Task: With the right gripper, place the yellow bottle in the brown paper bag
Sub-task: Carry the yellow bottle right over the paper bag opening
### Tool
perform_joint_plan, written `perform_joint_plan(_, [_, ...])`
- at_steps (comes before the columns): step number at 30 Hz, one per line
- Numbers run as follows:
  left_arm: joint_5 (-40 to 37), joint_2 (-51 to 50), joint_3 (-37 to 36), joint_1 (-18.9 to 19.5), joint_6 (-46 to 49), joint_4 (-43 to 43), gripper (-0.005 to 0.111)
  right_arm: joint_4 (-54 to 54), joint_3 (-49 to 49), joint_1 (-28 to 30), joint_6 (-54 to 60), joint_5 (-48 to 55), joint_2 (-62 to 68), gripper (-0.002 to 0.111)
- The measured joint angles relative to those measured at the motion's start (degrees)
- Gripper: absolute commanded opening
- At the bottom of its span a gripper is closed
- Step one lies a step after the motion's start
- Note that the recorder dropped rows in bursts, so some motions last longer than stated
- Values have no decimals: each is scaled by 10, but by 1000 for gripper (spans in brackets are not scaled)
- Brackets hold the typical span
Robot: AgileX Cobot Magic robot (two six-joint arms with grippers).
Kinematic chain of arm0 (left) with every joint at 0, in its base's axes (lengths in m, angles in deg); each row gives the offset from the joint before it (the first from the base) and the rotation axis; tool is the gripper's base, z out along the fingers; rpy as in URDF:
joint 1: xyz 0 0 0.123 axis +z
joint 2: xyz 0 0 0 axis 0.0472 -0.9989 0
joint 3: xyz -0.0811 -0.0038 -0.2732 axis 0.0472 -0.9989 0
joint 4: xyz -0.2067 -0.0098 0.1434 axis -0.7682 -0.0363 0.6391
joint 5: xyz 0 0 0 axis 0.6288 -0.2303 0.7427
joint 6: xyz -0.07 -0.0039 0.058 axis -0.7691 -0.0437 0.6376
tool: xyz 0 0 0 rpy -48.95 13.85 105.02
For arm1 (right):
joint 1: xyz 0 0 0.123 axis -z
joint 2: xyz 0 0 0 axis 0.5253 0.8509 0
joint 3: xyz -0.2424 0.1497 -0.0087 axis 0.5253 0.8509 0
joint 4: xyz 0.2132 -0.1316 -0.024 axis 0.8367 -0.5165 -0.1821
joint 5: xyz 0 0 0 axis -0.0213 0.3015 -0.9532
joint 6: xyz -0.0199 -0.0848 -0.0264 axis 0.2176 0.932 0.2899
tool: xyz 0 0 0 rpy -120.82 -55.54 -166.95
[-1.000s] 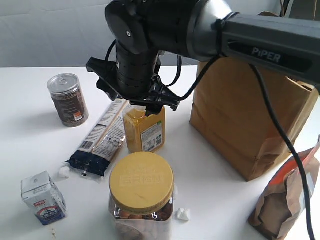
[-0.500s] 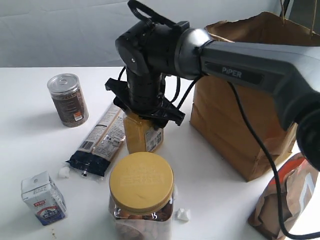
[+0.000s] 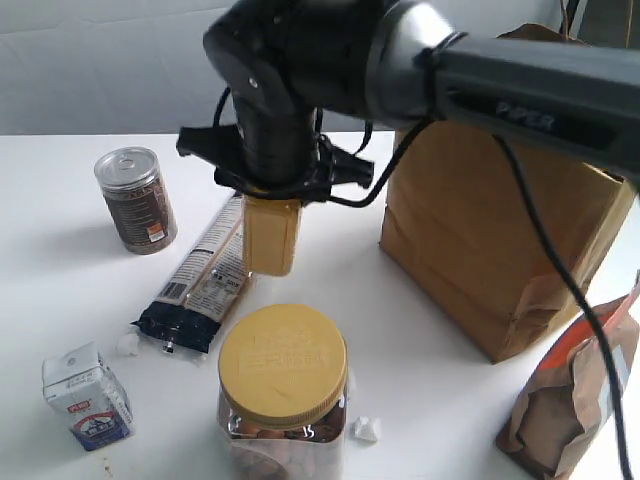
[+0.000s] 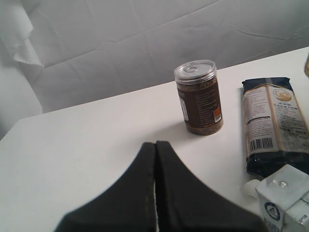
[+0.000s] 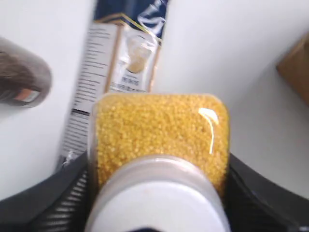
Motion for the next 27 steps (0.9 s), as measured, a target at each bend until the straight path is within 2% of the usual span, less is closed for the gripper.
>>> perform_joint_plan(7, [0,0,0,0,0,0,0,-16,29,-52,111,-62,-103,0])
perform_joint_plan(16, [0,0,0,0,0,0,0,-51,241,-79,159,-186,-316,0])
perform_joint_plan(27, [0,0,0,0,0,0,0,-79,467,-79,217,-194,-625,0])
